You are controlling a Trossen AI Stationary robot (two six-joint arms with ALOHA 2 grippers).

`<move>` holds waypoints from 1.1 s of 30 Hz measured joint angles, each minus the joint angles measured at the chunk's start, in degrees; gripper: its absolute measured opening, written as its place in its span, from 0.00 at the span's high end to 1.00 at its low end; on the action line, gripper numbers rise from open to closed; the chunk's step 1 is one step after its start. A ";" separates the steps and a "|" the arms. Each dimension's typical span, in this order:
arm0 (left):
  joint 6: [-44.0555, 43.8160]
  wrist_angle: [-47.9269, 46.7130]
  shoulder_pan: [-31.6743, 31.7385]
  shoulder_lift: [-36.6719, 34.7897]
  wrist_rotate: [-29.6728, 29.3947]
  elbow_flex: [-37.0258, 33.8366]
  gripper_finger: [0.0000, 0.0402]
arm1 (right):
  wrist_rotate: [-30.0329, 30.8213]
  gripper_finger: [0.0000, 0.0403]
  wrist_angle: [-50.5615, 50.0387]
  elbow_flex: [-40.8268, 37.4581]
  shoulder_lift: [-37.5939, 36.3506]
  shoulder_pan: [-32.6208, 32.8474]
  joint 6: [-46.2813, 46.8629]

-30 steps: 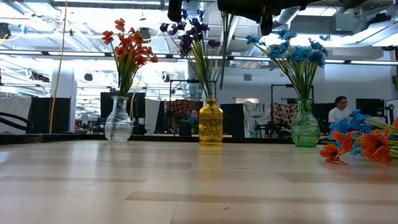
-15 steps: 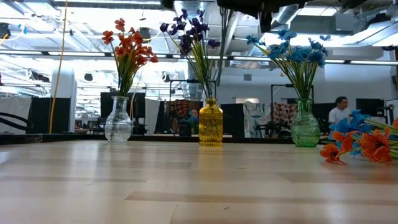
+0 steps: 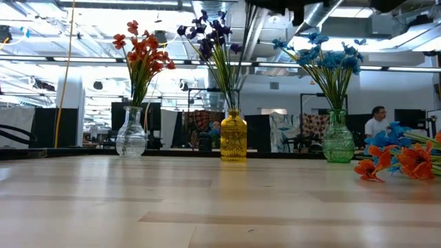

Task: Sort flowers into vase by color
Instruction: Put the left purple flower into the orange vase

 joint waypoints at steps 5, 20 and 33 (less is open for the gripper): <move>-0.69 2.12 -0.34 -4.10 -0.31 -8.07 0.86 | -1.72 0.92 -0.16 0.00 0.33 -4.31 -0.20; -0.85 11.74 -0.30 -9.12 0.29 -21.21 0.99 | -4.94 0.92 2.76 0.00 1.05 -13.22 -3.66; -0.83 11.70 -0.29 -9.10 0.31 -21.33 0.99 | -6.78 0.92 20.94 -0.04 12.85 -16.46 -11.26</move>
